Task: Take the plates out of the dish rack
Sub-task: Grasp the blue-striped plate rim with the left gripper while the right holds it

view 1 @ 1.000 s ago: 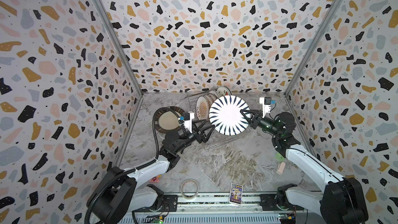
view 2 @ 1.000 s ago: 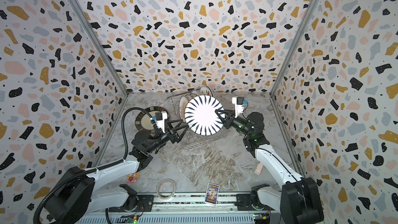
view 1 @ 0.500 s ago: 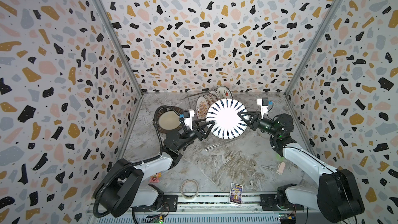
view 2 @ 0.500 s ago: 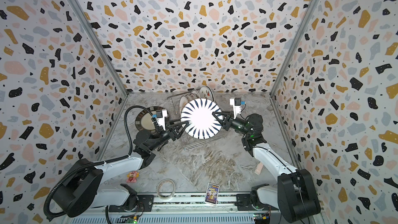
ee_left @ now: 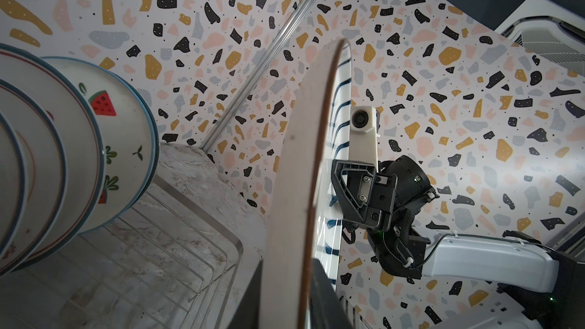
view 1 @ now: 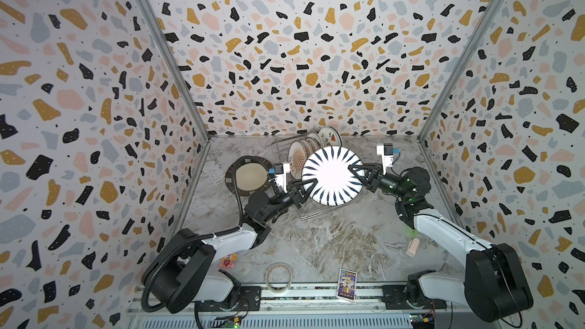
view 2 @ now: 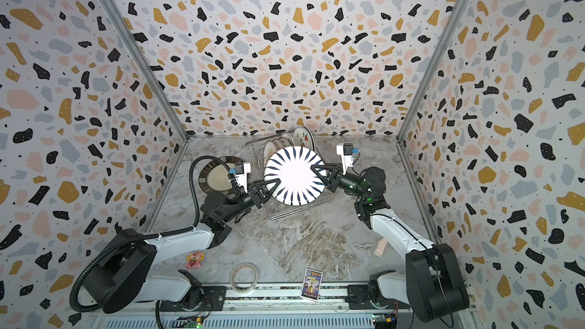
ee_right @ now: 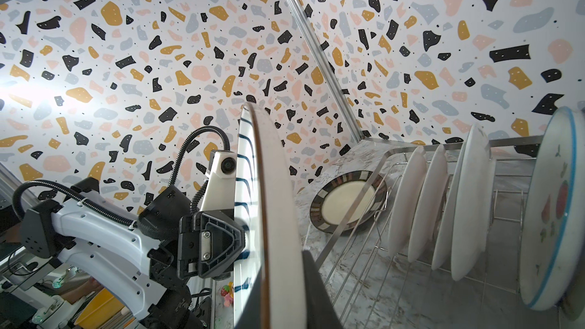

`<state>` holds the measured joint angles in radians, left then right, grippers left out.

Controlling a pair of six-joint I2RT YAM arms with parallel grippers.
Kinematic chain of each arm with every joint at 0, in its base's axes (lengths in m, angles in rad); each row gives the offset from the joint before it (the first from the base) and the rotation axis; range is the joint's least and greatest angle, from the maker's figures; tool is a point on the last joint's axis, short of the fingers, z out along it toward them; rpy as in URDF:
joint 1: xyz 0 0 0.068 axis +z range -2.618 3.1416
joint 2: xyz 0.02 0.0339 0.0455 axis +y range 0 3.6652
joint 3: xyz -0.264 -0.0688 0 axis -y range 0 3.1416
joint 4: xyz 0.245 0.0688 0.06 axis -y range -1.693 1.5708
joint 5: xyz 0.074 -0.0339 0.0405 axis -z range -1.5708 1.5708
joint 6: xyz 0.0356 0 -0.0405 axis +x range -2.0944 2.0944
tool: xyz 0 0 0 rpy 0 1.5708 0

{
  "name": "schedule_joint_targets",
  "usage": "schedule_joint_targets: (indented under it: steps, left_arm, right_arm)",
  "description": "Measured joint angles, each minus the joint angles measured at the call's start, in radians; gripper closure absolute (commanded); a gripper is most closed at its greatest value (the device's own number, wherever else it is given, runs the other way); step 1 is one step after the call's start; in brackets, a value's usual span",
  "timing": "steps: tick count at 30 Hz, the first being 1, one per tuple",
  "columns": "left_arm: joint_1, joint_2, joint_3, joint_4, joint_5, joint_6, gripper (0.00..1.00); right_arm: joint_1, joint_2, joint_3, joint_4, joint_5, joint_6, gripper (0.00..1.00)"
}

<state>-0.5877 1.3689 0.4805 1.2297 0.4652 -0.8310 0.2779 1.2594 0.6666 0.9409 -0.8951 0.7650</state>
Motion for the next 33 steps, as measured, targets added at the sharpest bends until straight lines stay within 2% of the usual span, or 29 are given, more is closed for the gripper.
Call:
schedule_joint_targets:
  steps: [8, 11, 14, 21, 24, 29, 33]
  left_arm:
    - [-0.001, 0.008, 0.008, -0.005, -0.001, -0.036, 0.96]
    - [0.000, 0.012, 0.008, -0.006, -0.002, -0.045, 0.99]
    - [0.003, 0.018, 0.008, -0.006, -0.003, -0.054, 1.00]
    - [-0.003, 0.029, 0.008, -0.035, -0.025, -0.075, 1.00]
    - [-0.003, 0.034, 0.008, -0.046, -0.034, -0.090, 1.00]
    - [-0.003, 0.034, 0.008, -0.074, -0.048, -0.106, 1.00]
    - [0.006, 0.034, 0.008, -0.090, -0.062, -0.116, 1.00]
  right_arm:
    - [0.002, 0.017, 0.001, 0.017, -0.002, 0.013, 0.91]
    - [0.003, 0.028, 0.006, 0.016, -0.002, 0.016, 0.90]
    - [0.003, 0.038, 0.010, 0.015, -0.001, 0.017, 0.83]
    - [0.017, 0.058, 0.010, 0.001, 0.014, -0.011, 0.65]
    - [0.019, 0.063, 0.010, -0.002, 0.017, -0.023, 0.51]
    - [0.026, 0.063, 0.011, -0.007, 0.020, -0.044, 0.19]
    - [0.026, 0.063, 0.013, -0.019, 0.037, -0.059, 0.09]
